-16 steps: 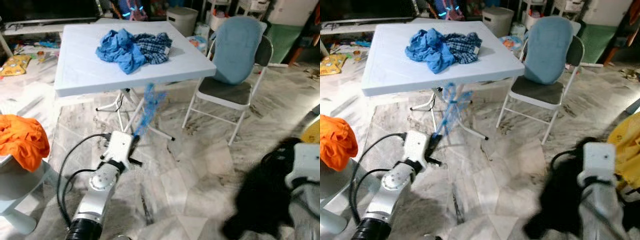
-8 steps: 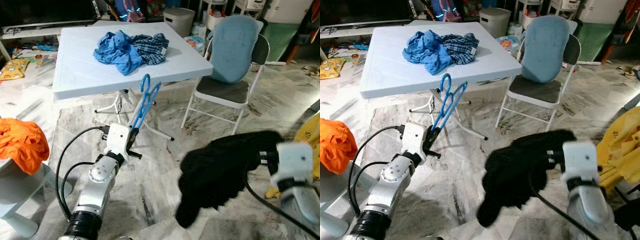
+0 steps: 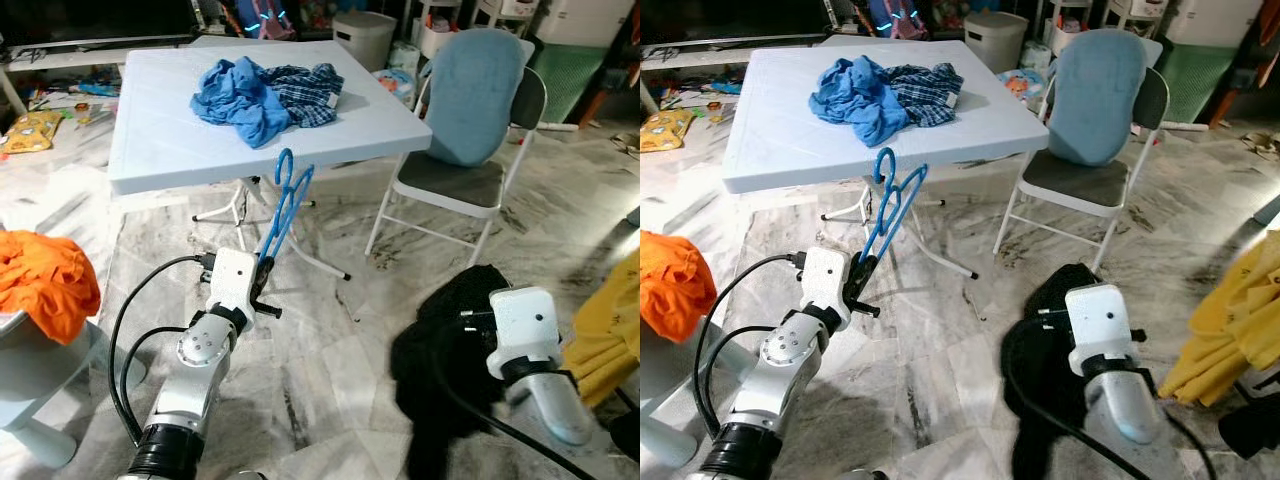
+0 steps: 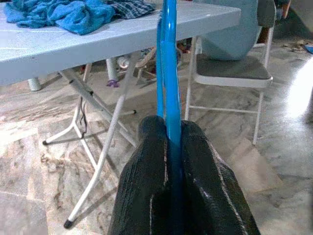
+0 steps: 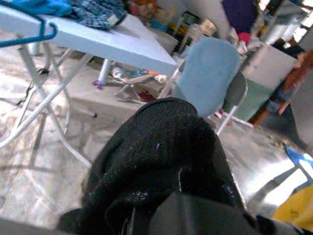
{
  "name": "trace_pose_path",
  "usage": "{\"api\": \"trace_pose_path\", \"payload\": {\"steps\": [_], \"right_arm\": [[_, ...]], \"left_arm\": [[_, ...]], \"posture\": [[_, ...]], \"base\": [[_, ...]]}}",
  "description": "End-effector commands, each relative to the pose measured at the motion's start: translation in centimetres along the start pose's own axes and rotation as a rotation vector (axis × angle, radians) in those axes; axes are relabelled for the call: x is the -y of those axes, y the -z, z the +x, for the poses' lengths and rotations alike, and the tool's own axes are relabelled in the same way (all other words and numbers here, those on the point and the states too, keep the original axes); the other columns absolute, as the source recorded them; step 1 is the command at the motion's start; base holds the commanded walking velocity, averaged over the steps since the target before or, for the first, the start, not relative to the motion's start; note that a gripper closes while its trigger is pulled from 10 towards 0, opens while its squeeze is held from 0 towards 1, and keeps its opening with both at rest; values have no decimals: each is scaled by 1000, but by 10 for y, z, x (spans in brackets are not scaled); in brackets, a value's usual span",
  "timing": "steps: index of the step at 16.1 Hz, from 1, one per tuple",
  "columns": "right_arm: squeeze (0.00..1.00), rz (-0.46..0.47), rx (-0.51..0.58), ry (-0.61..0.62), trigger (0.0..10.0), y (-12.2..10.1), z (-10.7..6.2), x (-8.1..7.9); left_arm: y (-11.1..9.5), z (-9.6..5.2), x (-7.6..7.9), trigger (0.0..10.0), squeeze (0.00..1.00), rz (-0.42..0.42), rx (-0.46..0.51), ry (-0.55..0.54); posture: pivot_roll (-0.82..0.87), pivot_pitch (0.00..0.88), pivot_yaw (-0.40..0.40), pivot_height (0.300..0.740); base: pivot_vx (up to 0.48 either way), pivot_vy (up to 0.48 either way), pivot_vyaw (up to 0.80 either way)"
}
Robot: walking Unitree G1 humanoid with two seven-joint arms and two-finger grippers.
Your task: Hang hanger
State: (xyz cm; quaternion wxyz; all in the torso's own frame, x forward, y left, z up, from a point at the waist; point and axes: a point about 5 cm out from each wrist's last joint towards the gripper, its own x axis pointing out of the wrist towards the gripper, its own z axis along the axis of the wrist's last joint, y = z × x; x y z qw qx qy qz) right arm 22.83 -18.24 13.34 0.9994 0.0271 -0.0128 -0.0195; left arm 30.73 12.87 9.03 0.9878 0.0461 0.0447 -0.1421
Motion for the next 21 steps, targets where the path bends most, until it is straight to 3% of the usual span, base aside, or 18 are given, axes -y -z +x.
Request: {"api": "trace_pose_path", "payload": {"steps": [1, 4, 11, 17, 21], "right_arm": [[0, 22, 53, 50, 10000, -7, 2, 2], [0, 39, 54, 38, 10000, -5, 1, -5], [0, 38, 61, 43, 10000, -4, 9, -1], [0, 9, 54, 9, 10000, -2, 11, -8], [0, 6, 64, 7, 10000, -4, 12, -7]], "left_arm": [[-8, 0, -2, 10000, 0, -3, 26, -16], [-8, 1, -1, 10000, 0, -12, 20, -14], [-9, 2, 3, 10000, 0, -27, 18, -16], [-11, 3, 5, 10000, 0, -30, 23, -16], [-11, 4, 7, 10000, 0, -35, 22, -13]], "posture": [[98, 0, -53, 740], [91, 0, -48, 740], [96, 0, -57, 740], [95, 0, -58, 740], [90, 0, -61, 740]], "base": [[259, 0, 0], [284, 0, 0], [433, 0, 487], [458, 0, 0], [465, 0, 438]]}}
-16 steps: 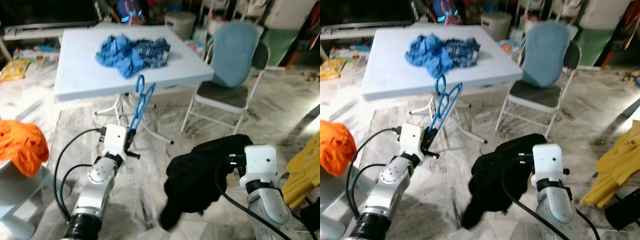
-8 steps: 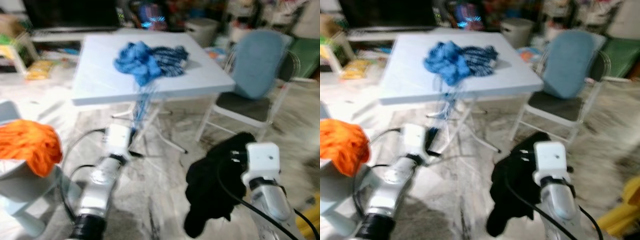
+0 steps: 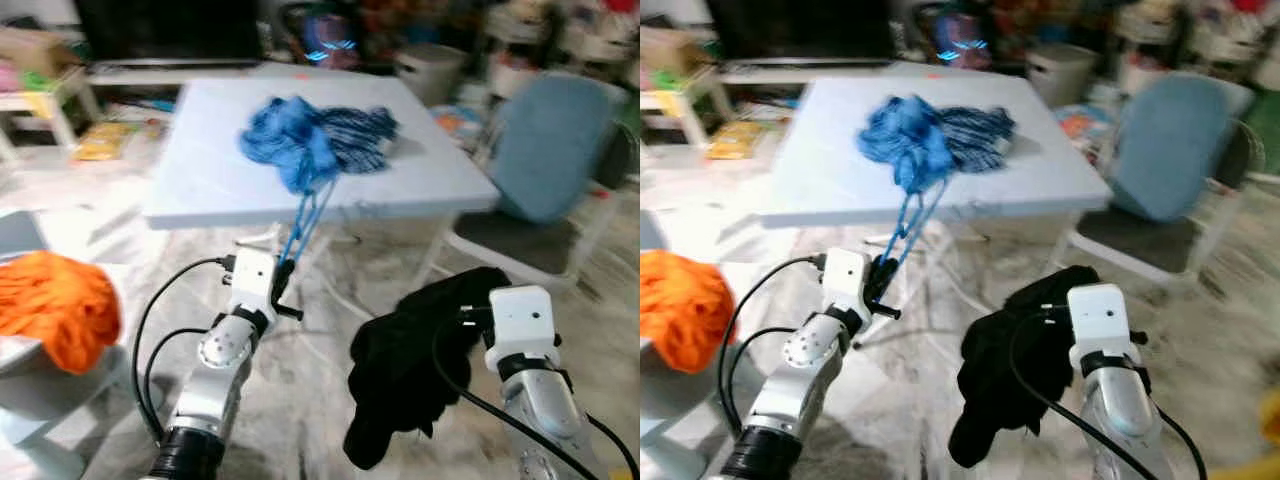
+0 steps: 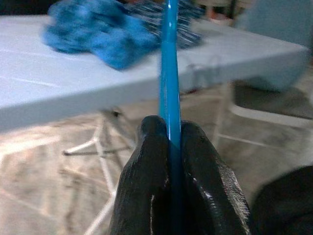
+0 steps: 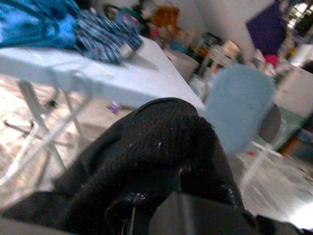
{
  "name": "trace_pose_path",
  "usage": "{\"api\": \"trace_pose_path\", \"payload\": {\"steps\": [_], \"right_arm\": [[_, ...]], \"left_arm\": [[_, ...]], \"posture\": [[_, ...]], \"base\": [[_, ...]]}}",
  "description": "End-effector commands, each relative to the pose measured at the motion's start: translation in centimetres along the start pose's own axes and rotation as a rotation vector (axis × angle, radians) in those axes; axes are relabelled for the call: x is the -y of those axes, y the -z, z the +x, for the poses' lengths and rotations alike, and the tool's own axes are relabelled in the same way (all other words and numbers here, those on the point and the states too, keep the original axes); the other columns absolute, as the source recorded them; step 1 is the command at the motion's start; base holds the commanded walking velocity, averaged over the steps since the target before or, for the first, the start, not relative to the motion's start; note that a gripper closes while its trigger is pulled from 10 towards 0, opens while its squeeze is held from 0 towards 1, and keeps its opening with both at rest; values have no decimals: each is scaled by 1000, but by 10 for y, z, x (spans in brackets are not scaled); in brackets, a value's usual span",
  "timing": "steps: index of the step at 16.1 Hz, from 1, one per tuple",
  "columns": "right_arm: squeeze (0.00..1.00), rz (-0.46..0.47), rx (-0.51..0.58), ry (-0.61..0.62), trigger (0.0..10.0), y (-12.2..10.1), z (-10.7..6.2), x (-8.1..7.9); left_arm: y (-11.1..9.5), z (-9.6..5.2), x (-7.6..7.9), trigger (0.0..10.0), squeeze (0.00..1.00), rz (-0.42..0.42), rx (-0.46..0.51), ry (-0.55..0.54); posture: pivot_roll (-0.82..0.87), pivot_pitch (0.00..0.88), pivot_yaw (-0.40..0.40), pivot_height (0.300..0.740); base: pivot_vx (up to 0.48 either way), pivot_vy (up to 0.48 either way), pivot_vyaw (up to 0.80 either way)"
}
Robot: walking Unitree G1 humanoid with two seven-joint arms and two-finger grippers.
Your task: Hang hanger
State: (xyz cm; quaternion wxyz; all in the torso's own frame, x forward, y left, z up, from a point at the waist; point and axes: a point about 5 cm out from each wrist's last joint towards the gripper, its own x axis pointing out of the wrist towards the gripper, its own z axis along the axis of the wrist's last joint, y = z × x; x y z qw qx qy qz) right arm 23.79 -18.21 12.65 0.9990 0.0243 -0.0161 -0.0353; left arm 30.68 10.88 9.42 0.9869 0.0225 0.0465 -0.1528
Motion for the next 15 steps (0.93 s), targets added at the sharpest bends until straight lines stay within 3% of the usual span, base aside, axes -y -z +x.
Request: {"api": "trace_pose_path", "payload": {"steps": [1, 3, 10, 15], "right_arm": [[0, 12, 56, -25, 10000, -11, 3, -6], [0, -7, 61, -41, 10000, -12, 3, -8], [0, -26, 82, -58, 10000, -16, 6, -7], [0, -32, 86, -52, 10000, -17, 7, -6]], "left_arm": [[-6, -1, -11, 10000, 0, 11, 21, -36], [-11, 1, -11, 10000, 0, 17, 42, -44], [-40, 5, -9, 10000, 0, 17, 130, -48], [-37, 5, -7, 10000, 0, 5, 113, -49]], "posture": [[89, 0, -62, 740], [87, 0, -65, 740], [85, 0, -73, 740], [79, 0, -70, 740]], "base": [[465, 0, 0], [465, 0, 0], [465, 0, 630], [452, 0, 206]]}}
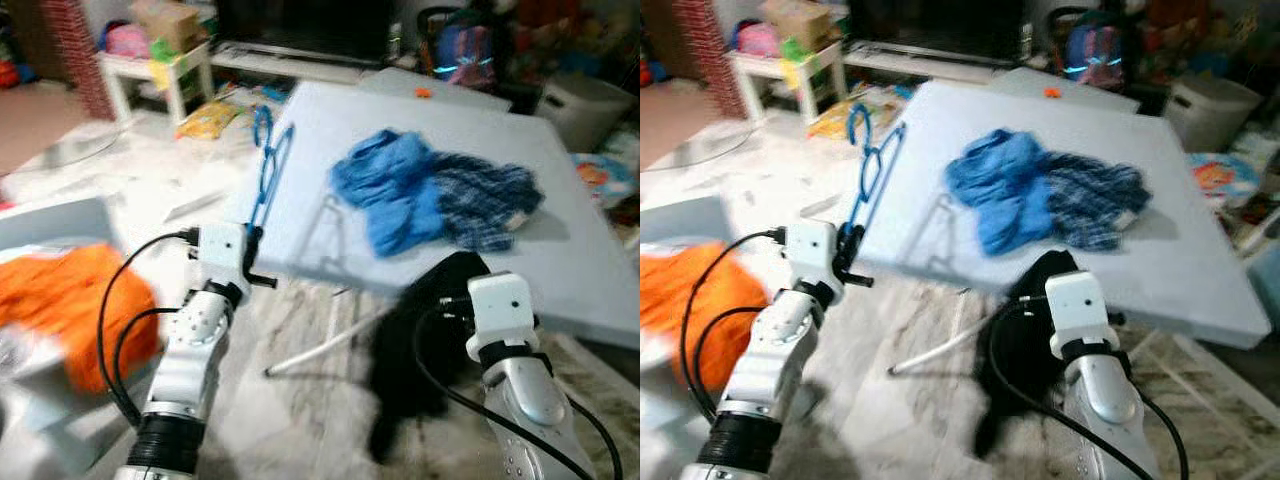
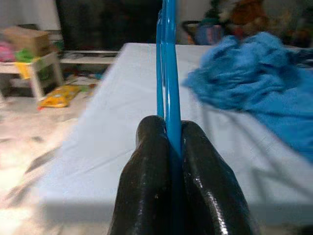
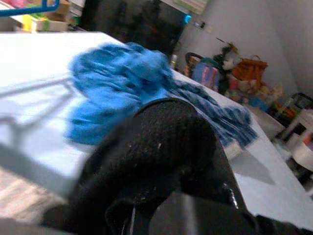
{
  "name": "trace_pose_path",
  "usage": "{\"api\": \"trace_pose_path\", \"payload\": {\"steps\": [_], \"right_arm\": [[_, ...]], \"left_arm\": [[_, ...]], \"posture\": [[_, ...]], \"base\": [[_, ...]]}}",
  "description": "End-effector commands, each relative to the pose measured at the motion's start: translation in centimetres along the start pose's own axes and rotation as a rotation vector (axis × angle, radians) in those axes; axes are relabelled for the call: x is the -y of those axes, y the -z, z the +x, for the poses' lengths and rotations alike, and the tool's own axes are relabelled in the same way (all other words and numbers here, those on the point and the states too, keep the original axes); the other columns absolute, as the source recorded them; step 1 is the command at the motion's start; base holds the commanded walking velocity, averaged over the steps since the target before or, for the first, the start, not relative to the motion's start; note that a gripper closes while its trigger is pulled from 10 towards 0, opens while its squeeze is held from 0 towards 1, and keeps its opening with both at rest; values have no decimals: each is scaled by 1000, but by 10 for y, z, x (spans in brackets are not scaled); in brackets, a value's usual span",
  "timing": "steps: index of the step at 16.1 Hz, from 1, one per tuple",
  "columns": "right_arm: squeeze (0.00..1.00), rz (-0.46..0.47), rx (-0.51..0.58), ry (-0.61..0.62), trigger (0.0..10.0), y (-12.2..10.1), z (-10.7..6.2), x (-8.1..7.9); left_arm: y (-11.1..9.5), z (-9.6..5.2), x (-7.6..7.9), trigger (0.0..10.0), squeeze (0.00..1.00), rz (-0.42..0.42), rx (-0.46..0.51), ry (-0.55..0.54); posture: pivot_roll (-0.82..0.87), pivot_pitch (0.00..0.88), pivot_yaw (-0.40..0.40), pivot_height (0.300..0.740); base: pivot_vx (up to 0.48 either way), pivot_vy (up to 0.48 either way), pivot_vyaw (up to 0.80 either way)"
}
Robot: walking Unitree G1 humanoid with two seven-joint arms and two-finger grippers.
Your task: Hang hanger
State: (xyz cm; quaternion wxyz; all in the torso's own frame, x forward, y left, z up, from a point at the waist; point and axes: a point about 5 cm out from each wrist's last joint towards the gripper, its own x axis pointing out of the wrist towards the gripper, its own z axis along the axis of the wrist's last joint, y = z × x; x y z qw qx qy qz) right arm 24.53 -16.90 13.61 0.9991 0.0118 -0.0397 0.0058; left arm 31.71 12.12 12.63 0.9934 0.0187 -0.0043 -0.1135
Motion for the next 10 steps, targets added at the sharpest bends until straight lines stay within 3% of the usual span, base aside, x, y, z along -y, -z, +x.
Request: {"api": "trace_pose_path", "payload": {"steps": [1, 4, 7, 10], "right_arm": [[0, -12, 44, 35, 10000, -9, 0, 8], [0, 3, 78, 50, 10000, -14, 2, 8], [0, 11, 76, 61, 10000, -15, 4, 9], [0, -12, 105, 48, 10000, -20, 12, 9]], "left_arm": [[-3, 1, 11, 10000, 0, -4, 7, 39], [-1, 1, 11, 10000, 0, -10, -7, 44], [-1, 0, 12, 10000, 0, -12, -12, 51], [-1, -1, 13, 10000, 0, -5, -17, 51]], "posture": [[79, 0, -70, 740], [82, 0, -72, 740], [86, 0, -73, 740], [89, 0, -75, 740]], "base": [[450, 0, 0], [454, 0, 0], [454, 0, -744], [443, 0, 0]]}}
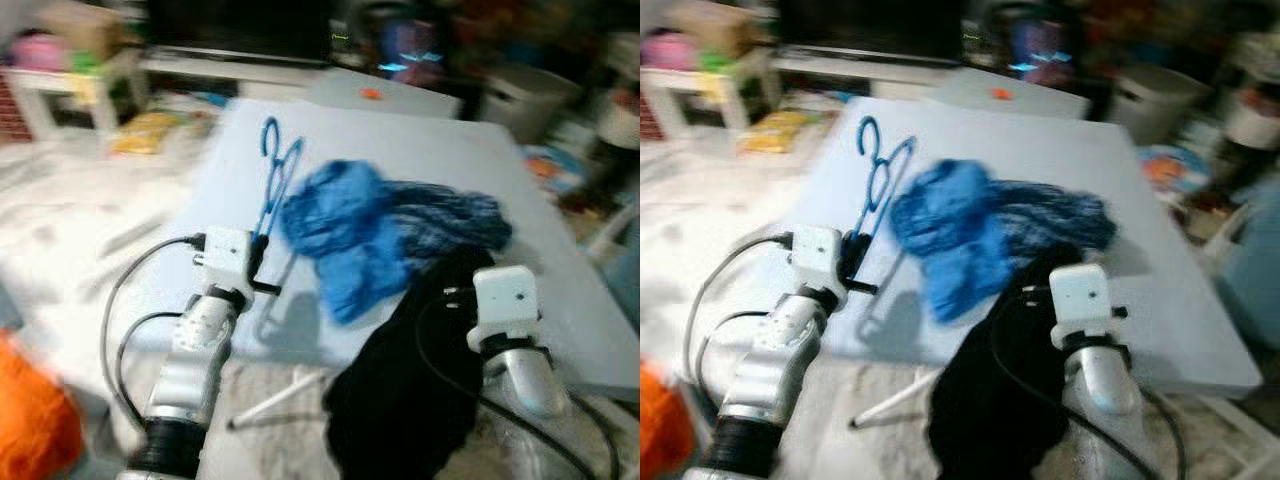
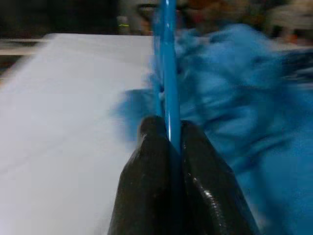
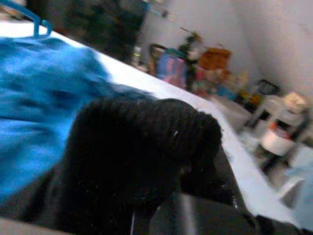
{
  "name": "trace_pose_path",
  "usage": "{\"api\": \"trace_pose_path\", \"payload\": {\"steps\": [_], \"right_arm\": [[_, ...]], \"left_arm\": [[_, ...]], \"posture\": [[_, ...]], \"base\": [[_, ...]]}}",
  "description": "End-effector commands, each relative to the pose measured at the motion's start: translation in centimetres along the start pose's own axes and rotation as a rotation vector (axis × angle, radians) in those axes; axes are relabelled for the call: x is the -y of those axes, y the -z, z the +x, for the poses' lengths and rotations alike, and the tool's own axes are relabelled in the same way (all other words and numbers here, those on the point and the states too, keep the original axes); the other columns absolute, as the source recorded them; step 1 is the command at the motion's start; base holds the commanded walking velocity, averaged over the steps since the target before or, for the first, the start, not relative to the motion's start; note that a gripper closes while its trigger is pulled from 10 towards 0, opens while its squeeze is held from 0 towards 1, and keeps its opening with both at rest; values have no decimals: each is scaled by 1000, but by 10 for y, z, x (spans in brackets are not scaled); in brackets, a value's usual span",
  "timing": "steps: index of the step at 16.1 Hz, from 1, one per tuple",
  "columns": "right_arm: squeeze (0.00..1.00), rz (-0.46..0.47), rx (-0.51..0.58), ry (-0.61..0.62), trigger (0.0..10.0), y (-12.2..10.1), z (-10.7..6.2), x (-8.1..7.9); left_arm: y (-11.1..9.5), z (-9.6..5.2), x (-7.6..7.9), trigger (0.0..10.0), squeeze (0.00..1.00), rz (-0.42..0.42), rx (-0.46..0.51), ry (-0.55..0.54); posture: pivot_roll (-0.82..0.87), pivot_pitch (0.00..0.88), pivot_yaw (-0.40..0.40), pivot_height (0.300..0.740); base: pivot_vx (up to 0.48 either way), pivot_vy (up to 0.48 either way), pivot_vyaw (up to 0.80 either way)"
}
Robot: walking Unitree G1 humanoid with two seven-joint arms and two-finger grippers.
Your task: Hang hanger
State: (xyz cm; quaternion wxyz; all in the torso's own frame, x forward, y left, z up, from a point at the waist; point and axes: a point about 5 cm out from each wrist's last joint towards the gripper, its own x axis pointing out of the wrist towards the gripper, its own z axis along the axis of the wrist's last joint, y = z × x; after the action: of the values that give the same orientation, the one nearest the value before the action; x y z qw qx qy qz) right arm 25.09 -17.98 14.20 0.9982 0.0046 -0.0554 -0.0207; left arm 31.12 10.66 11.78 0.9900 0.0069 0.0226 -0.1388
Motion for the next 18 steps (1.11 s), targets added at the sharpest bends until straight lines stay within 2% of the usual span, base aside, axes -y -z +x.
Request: {"api": "trace_pose_path", "payload": {"steps": [1, 3, 4, 6, 8, 9, 10, 11, 12, 14, 15, 16, 17, 18], "right_arm": [[0, 4, 90, -3, 10000, -18, 12, -1], [0, 18, 196, -7, 10000, -47, 44, -1], [0, 17, 223, -13, 10000, -55, 52, -2], [0, 29, 355, -54, 10000, -101, 92, -9], [0, 52, 452, -84, 10000, -139, 113, -15], [0, 138, 545, -80, 10000, -175, 124, -14], [0, 185, 585, -73, 10000, -190, 126, -11], [0, 257, 670, -64, 10000, -217, 125, -4], [0, 277, 717, -60, 10000, -229, 123, 2], [0, 220, 598, -49, 10000, -186, 125, 2], [0, 175, 477, -57, 10000, -149, 125, -2], [0, 10, 263, -82, 10000, -93, 118, -11], [0, -20, 146, -151, 10000, -62, 109, -17], [1000, -75, 24, -205, 10000, -30, 97, -22]], "left_arm": [[-9, 0, -3, 10000, 0, 29, 32, -5], [-10, 0, 1, 10000, 0, 30, 38, -6], [-10, 0, 2, 10000, 0, 29, 38, -2], [-12, 1, 5, 10000, 0, 27, 44, 0], [-11, 1, 6, 10000, 0, 27, 45, -2], [-11, 0, 6, 10000, 0, 26, 44, -10], [-11, 0, 6, 10000, 0, 25, 45, -11], [-11, -1, 7, 10000, 0, 27, 48, -14], [-11, -2, 6, 10000, 0, 28, 48, -22], [-10, -3, 5, 10000, 0, 26, 45, -28], [-10, -3, 6, 10000, 0, 26, 46, -26], [-10, -3, 7, 10000, 0, 24, 44, -24], [-9, -3, 7, 10000, 0, 23, 42, -22], [-9, -3, 8, 10000, 0, 22, 40, -17]], "posture": [[91, 0, -75, 740], [88, 0, -74, 740], [89, 0, -75, 740], [98, 0, -82, 740], [105, 0, -91, 740], [109, 0, -95, 740], [116, 0, -101, 740], [127, 0, -111, 740], [131, 0, -116, 740], [126, 0, -117, 740], [126, 0, -117, 740], [119, 0, -111, 740], [113, 0, -106, 740], [107, 0, -101, 740]], "base": [[255, 0, 0], [0, 0, 0], [0, 0, 0], [0, 0, 0], [0, 0, 0], [0, 0, 0], [0, 0, 0], [0, 0, 0], [0, 0, 0], [0, 0, 0], [0, 0, 0], [0, 0, 0], [0, 0, 0], [0, 0, 0]]}}
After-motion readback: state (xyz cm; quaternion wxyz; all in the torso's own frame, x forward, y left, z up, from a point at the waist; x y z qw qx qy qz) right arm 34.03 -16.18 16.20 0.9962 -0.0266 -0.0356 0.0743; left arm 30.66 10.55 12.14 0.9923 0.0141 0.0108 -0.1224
